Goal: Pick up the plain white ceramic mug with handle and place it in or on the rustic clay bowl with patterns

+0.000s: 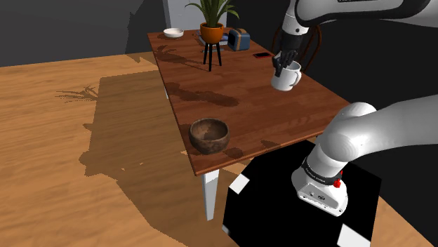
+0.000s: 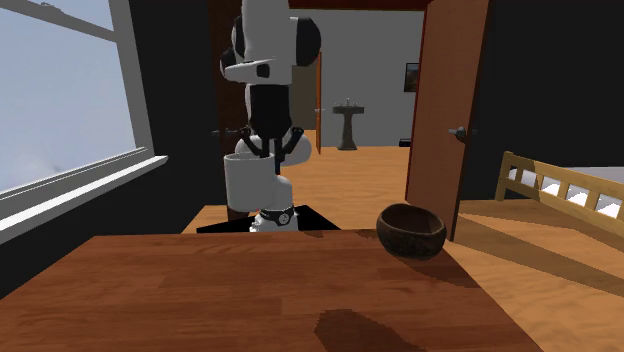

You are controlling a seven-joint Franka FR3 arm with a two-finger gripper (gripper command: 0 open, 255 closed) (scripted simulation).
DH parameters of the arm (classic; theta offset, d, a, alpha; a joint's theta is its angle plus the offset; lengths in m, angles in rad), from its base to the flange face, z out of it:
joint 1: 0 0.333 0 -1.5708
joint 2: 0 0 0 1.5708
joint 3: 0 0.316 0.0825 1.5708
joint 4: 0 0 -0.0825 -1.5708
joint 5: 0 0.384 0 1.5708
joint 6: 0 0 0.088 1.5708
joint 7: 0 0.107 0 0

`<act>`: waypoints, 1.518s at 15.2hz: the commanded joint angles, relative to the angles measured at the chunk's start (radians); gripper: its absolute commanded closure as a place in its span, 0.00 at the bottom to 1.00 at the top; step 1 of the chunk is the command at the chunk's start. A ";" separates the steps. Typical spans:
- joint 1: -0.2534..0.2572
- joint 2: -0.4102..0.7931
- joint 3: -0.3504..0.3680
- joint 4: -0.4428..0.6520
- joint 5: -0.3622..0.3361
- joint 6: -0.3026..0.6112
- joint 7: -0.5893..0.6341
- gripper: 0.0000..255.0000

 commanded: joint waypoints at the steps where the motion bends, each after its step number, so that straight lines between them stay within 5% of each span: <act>1: 0.016 -0.003 0.034 0.005 0.022 -0.011 0.036 1.00; 12: 0.136 0.078 0.273 0.067 0.176 -0.006 0.301 1.00; 23: 0.212 0.292 0.488 0.265 0.259 0.014 0.556 1.00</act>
